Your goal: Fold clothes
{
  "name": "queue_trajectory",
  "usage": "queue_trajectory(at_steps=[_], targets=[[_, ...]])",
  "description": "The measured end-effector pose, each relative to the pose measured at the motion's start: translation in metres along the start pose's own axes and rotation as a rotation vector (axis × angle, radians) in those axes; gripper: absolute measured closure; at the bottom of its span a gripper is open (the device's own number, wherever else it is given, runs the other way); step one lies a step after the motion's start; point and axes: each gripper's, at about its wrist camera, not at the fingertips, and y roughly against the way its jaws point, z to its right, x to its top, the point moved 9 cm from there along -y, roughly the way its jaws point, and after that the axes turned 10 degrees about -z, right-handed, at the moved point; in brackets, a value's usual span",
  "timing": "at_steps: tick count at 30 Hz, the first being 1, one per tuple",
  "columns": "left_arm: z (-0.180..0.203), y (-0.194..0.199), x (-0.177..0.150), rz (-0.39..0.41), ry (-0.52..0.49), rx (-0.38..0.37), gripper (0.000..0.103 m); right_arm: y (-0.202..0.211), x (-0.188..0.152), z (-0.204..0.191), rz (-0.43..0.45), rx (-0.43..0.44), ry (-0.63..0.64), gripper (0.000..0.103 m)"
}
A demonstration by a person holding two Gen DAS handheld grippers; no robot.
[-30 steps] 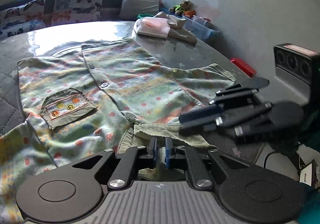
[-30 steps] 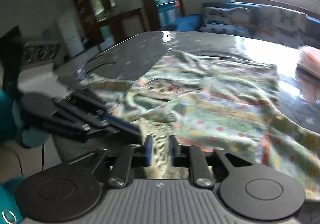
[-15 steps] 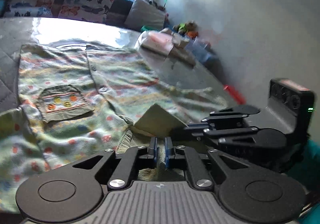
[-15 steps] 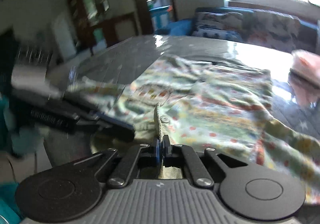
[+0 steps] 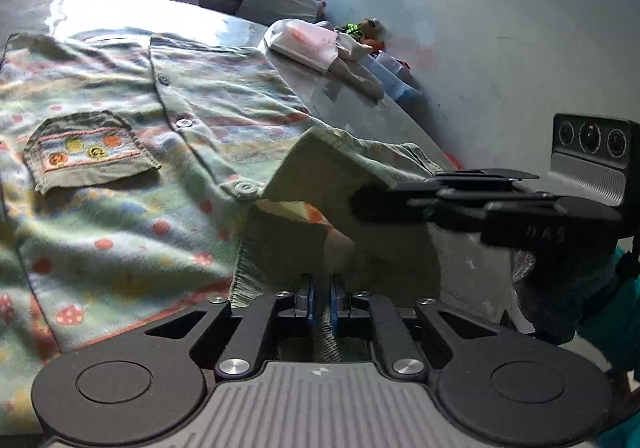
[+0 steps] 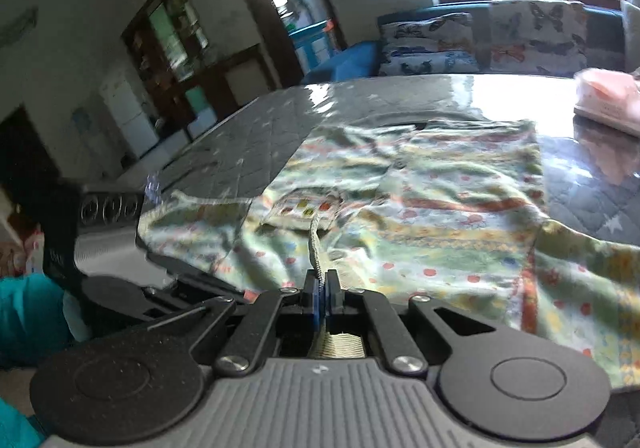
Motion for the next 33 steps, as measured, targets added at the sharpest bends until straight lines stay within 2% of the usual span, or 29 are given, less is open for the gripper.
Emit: queue_trajectory(at_steps=[2, 3, 8, 13, 15, 18, 25, 30, 33], targets=[[0.003, 0.002, -0.001, -0.002, -0.019, 0.001, 0.091, -0.009, -0.005, -0.007, -0.038, 0.007, 0.033, 0.101], [0.005, 0.003, -0.002, -0.002, -0.031, 0.002, 0.085, -0.012, -0.007, -0.009, -0.055, 0.011, 0.044, 0.100], [0.016, 0.012, -0.011, -0.002, -0.102, 0.017, 0.080, -0.018, -0.012, -0.016, -0.111, 0.054, 0.057, 0.091], [0.021, 0.033, -0.018, 0.015, -0.133, 0.023, 0.076, -0.003, -0.001, -0.021, -0.072, 0.113, 0.060, 0.086], [0.018, 0.042, -0.018, 0.027, -0.127, 0.043, 0.071, -0.001, 0.007, -0.018, -0.044, 0.119, 0.043, 0.086], [0.007, 0.058, -0.018, 0.062, -0.090, 0.072, 0.071, -0.013, 0.016, -0.008, -0.026, 0.048, 0.040, 0.086], [-0.047, 0.108, -0.022, 0.150, 0.065, 0.230, 0.070, -0.047, -0.003, -0.008, -0.095, -0.120, 0.207, 0.087], [-0.108, 0.158, -0.029, 0.255, 0.258, 0.419, 0.066, -0.041, 0.006, -0.023, -0.046, -0.137, 0.277, 0.087], [-0.140, 0.189, -0.041, 0.313, 0.361, 0.570, 0.065, -0.053, 0.004, -0.024, -0.082, -0.136, 0.286, 0.087]])
